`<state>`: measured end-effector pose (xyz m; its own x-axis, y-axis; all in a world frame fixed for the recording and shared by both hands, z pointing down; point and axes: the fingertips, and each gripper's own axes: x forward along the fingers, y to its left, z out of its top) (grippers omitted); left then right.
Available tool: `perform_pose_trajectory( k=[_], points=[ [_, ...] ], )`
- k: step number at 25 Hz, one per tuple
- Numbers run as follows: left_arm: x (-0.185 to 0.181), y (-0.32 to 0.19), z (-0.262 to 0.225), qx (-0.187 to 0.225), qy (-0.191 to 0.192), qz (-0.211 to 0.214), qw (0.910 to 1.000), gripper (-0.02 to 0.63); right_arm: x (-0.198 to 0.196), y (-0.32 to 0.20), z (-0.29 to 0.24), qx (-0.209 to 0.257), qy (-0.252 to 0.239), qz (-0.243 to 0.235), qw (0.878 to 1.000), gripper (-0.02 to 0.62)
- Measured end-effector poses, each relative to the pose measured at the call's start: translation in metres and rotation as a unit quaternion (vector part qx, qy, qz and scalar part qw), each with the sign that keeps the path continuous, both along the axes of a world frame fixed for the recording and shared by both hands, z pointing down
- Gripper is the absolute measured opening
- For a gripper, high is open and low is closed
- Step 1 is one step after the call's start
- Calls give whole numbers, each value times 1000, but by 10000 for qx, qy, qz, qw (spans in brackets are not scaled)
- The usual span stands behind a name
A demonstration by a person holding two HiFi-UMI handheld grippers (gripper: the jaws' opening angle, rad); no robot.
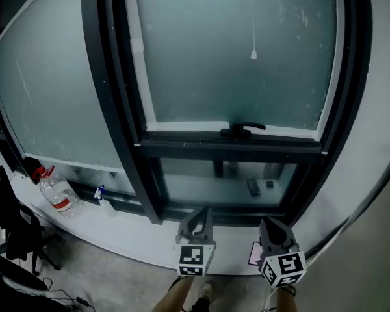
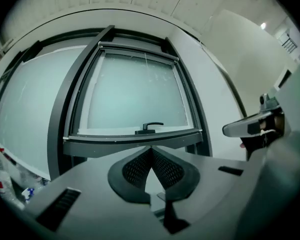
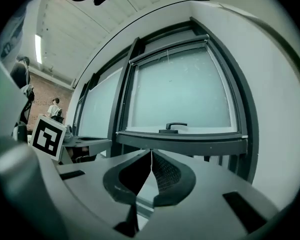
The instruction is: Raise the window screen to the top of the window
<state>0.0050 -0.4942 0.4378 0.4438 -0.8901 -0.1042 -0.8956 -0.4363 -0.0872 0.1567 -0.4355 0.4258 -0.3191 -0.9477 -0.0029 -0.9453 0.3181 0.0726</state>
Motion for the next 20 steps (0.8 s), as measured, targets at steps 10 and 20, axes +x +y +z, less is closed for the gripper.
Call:
perform_pose_trajectory(
  k=[10,20],
  points=[
    [16,180,19,-347,40,-62,9994,5,11,163,12,-231,41,-222,9995,11],
    [-6,267,0,-25,-203,176,9996,5,6,242,19,-255,-218,120,9994,11]
  ],
)
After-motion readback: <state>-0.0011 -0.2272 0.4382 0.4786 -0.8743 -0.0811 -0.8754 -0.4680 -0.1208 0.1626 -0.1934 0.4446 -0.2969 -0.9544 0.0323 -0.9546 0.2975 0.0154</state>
